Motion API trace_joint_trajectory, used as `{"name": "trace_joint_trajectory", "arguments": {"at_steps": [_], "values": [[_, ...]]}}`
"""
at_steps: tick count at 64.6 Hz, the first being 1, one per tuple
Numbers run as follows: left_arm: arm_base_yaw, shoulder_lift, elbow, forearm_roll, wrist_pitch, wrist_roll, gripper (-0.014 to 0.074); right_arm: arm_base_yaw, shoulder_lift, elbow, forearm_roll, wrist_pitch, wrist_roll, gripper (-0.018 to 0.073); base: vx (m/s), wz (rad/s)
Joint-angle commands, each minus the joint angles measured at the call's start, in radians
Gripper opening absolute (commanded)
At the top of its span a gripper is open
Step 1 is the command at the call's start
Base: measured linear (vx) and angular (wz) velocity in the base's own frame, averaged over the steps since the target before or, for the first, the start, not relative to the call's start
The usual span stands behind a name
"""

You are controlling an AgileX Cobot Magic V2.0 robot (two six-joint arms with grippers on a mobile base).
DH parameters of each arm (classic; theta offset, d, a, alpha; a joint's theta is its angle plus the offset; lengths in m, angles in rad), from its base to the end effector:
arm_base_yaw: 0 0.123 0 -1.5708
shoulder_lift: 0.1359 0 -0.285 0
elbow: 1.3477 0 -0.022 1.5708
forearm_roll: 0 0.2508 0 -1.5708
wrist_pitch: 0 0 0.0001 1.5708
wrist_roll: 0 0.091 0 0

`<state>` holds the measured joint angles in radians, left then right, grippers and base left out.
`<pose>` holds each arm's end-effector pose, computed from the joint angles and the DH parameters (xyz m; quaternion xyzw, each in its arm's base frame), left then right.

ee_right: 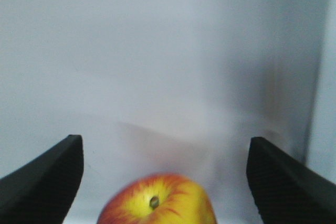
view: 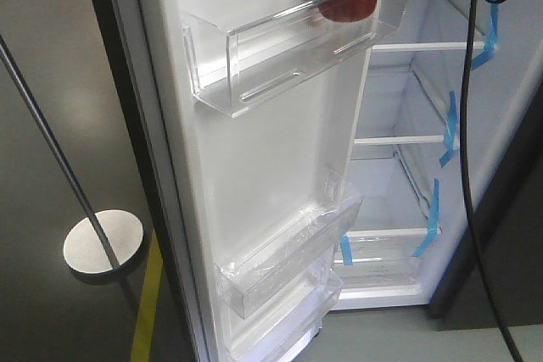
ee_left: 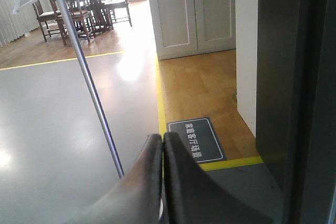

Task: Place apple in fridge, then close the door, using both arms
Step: 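Lower the apple into the upper clear door bin and open the right gripper, then withdraw the open right gripper away from the door bin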

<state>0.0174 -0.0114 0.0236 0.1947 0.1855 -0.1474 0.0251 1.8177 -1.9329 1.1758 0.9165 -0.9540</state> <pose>0.0560 0.0042 0.1893 -0.0020 0.7439 0.0338 0.6674 0.4057 0.0769 0.4432 -0.2463 0.7265 0.3284 0.5511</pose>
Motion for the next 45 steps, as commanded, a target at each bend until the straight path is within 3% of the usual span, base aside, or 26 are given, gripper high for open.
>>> {"name": "trace_joint_trajectory", "arguments": {"at_steps": [1, 15, 22, 34, 45], "values": [[-0.007, -0.015, -0.017, -0.008, -0.069, -0.005, -0.0006, -0.004, -0.049, -0.032, 0.062, -0.053, 0.006, 0.0610, 0.00, 0.00], [-0.007, -0.015, -0.017, -0.008, -0.069, -0.005, -0.0006, -0.004, -0.081, -0.032, 0.100, -0.045, 0.009, 0.0489, 0.00, 0.00], [-0.007, -0.015, -0.017, -0.008, -0.069, -0.005, -0.0006, -0.004, -0.122, -0.032, 0.101, -0.042, 0.009, 0.0334, 0.00, 0.00], [-0.007, -0.015, -0.017, -0.008, -0.069, -0.005, -0.0006, -0.004, -0.193, -0.032, 0.078, -0.032, 0.009, -0.0018, 0.00, 0.00], [-0.007, -0.015, -0.017, -0.008, -0.069, -0.005, -0.0006, -0.004, -0.249, -0.032, 0.057, 0.028, 0.047, -0.0006, 0.00, 0.00]]}}
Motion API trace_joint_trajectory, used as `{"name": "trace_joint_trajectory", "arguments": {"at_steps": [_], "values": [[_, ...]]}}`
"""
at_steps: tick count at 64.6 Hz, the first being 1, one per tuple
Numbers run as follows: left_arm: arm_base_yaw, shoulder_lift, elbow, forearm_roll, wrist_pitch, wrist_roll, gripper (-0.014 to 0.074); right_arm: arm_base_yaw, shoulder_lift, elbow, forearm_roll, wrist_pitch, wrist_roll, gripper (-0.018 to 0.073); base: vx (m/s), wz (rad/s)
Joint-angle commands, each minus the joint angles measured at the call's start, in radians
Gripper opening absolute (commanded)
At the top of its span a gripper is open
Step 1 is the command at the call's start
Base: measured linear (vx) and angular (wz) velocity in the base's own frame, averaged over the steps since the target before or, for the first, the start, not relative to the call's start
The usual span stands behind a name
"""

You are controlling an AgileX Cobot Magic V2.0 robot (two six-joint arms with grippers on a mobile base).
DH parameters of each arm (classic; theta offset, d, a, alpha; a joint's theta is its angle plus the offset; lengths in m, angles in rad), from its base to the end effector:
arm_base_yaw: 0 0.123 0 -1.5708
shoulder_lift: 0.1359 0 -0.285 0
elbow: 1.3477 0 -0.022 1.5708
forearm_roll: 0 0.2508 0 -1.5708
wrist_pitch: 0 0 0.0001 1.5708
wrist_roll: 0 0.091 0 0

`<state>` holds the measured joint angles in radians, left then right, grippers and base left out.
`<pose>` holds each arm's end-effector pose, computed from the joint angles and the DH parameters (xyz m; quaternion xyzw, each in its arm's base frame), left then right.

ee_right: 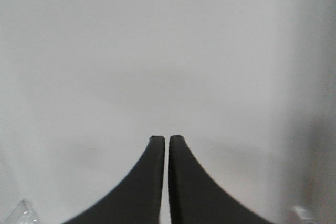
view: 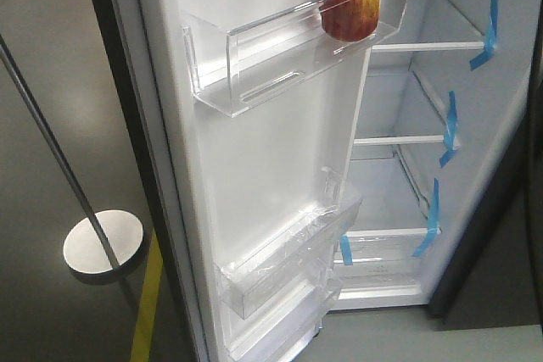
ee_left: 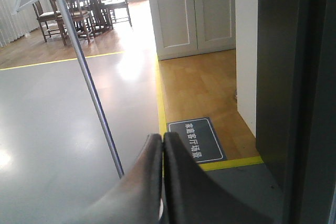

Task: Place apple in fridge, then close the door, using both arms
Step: 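Withdraw the open right gripper away from the door bin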

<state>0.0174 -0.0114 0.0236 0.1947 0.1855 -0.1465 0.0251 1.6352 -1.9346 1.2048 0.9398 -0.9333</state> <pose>0.0560 0.0042 0.1893 -0.0017 0.7439 0.0341 0.6674 0.3384 0.0772 0.5131 -0.2705 0.6704 0.3293 0.6074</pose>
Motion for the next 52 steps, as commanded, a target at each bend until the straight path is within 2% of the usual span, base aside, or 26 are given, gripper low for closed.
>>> {"name": "trace_joint_trajectory", "arguments": {"at_steps": [1, 10, 24, 31, 42, 48, 52], "values": [[-0.007, -0.015, -0.017, -0.008, -0.069, -0.006, -0.0006, -0.004, -0.069, -0.030, 0.026, 0.011, 0.029, -0.0006, 0.00, 0.00], [-0.007, -0.015, -0.017, -0.008, -0.081, -0.006, -0.0006, -0.004, -0.102, -0.026, -0.018, 0.047, 0.055, -0.0006, 0.00, 0.00], [-0.007, -0.015, -0.017, -0.009, -0.178, -0.007, -0.0006, -0.004, -0.131, -0.022, -0.118, 0.151, 0.117, -0.0005, 0.00, 0.00], [-0.007, -0.015, -0.017, -0.009, -0.205, -0.007, -0.0006, -0.004, -0.162, 0.040, -0.146, 0.115, 0.109, -0.0004, 0.00, 0.00], [-0.007, -0.015, -0.017, -0.009, -0.236, -0.007, -0.0006, -0.004, -0.262, 0.275, -0.141, 0.000, 0.058, -0.0004, 0.00, 0.00], [-0.007, -0.015, -0.017, -0.014, -0.259, -0.017, -0.0006, -0.004, -0.344, 0.436, -0.086, -0.053, -0.007, -0.0004, 0.00, 0.00], [-0.007, -0.015, -0.017, -0.029, -0.286, -0.052, -0.0006, -0.004, -0.402, 0.534, -0.058, -0.095, -0.044, -0.0004, 0.00, 0.00]]}}
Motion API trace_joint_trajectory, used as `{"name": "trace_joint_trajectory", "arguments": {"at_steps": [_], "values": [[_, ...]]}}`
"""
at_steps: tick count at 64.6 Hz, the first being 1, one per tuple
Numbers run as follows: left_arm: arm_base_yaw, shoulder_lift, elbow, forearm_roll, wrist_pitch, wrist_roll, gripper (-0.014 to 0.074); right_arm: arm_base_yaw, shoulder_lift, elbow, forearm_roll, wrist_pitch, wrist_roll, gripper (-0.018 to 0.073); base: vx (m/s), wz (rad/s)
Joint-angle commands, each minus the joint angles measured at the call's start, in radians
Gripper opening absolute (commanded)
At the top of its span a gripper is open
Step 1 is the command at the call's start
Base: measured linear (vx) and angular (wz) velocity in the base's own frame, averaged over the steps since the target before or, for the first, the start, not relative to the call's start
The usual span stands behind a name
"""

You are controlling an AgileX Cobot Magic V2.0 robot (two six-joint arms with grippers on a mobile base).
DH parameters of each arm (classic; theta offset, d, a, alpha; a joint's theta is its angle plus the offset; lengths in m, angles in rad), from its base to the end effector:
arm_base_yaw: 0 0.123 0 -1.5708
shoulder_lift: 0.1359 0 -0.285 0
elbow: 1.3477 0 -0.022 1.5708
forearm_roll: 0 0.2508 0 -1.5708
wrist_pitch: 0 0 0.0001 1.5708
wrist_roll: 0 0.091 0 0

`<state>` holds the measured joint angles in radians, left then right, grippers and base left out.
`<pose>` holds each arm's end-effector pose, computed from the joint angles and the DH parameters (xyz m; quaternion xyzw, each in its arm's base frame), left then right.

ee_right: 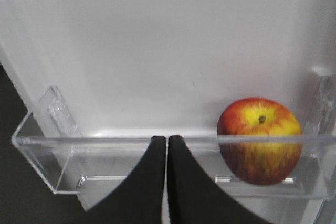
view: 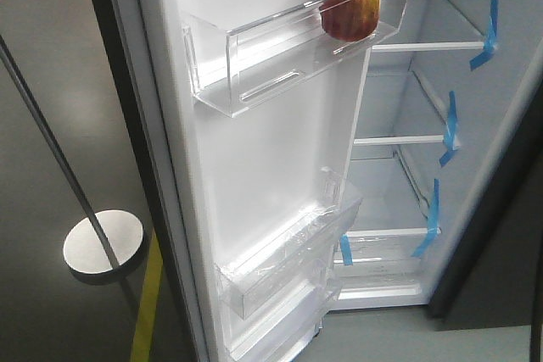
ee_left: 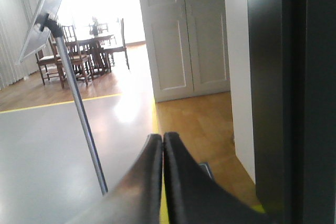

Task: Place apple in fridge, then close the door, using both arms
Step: 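Withdraw the open right gripper away from the door bin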

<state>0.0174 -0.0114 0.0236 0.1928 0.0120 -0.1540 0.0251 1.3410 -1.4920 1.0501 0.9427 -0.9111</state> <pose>0.0565 0.0012 0.2048 0.0065 0.6844 0.0213 0.7288 0.2707 0.0707 0.4643 -0.2677 0.7447 0.2886 0.5389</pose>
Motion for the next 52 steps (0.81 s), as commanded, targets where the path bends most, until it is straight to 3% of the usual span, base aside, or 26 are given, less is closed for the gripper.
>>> {"name": "trace_joint_trajectory", "arguments": {"at_steps": [1, 14, 32, 41, 52], "values": [[-0.007, -0.015, -0.017, -0.031, -0.117, -0.050, -0.0006, -0.004, -0.124, 0.116, 0.102, -0.108, -0.074, -0.0004, 0.00, 0.00], [-0.007, -0.015, -0.024, -0.137, -0.211, -0.268, -0.0006, -0.004, -0.336, 0.419, 0.140, -0.265, -0.150, -0.0004, 0.00, 0.00], [-0.007, -0.015, -0.024, -0.271, -0.378, -0.601, -0.0006, -0.004, -0.627, 0.776, 0.141, -0.412, -0.132, -0.0004, 0.00, 0.00], [-0.007, -0.015, -0.024, -0.280, -0.405, -0.707, -0.0006, -0.004, -0.783, 0.918, 0.141, -0.447, -0.100, -0.0004, 0.00, 0.00], [-0.007, -0.015, -0.024, -0.269, -0.454, -0.920, -0.0006, -0.004, -0.941, 1.028, 0.139, -0.469, -0.006, -0.0004, 0.00, 0.00]]}}
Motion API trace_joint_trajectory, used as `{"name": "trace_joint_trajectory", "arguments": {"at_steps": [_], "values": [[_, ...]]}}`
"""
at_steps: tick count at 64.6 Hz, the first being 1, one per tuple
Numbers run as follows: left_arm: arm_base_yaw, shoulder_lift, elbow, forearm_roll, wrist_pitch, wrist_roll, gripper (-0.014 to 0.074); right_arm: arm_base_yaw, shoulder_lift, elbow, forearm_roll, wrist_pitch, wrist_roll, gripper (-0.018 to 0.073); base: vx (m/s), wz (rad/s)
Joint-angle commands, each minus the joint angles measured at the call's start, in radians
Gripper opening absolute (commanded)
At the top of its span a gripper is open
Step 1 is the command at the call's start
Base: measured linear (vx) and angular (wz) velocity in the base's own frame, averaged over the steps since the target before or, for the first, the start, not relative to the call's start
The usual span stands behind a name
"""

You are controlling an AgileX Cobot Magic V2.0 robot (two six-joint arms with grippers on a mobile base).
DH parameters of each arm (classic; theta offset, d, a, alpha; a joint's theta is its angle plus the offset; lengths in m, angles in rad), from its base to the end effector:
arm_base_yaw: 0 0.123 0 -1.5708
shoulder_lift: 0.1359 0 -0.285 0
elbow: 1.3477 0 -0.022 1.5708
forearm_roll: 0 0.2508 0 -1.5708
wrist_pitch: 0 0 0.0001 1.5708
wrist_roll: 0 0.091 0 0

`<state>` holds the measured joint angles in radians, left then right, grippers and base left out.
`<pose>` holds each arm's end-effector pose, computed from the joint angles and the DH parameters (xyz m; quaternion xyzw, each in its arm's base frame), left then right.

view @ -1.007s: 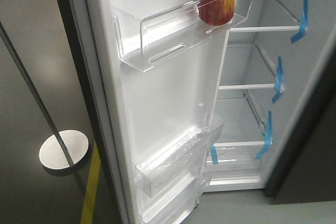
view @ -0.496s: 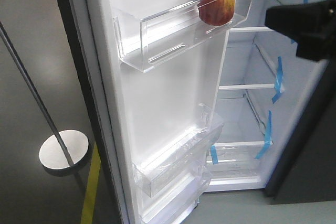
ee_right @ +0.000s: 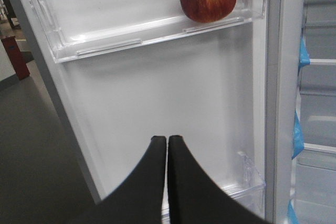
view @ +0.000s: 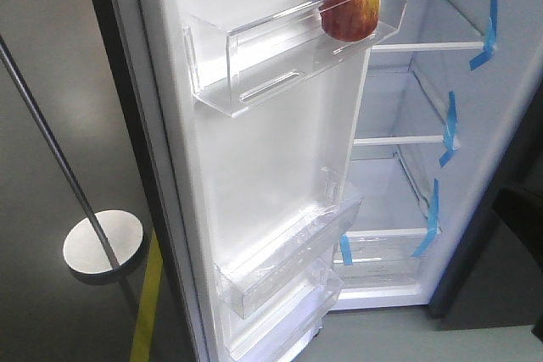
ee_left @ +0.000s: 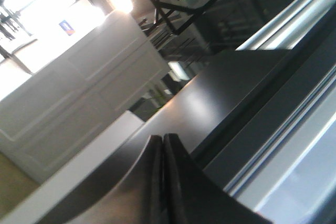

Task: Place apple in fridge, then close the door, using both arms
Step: 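Withdraw the open right gripper away from the door bin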

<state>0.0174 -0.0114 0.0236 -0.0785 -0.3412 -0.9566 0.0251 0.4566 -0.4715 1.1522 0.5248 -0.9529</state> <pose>0.0489 0.0032 0.2357 -0.2828 0.4673 -0.4001 0.7359 0.0899 0.0440 0.3192 -0.1121 0.7380 0.2302 0.6244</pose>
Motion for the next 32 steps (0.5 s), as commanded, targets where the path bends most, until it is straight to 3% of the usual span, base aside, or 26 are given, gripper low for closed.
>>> {"name": "trace_joint_trajectory", "arguments": {"at_steps": [1, 16, 32], "values": [[-0.007, -0.015, -0.024, 0.007, -0.108, -0.140, -0.0006, -0.004, -0.066, 0.013, 0.037, -0.055, 0.040, -0.0004, 0.00, 0.00], [-0.007, -0.013, -0.067, 0.093, -0.238, -0.337, -0.0006, -0.004, -0.138, 0.022, 0.038, -0.095, 0.039, -0.0004, 0.00, 0.00], [-0.008, 0.082, -0.339, 0.264, -0.171, -0.375, -0.0006, -0.004, -0.138, 0.022, 0.062, -0.103, 0.039, -0.0003, 0.00, 0.00]]}}
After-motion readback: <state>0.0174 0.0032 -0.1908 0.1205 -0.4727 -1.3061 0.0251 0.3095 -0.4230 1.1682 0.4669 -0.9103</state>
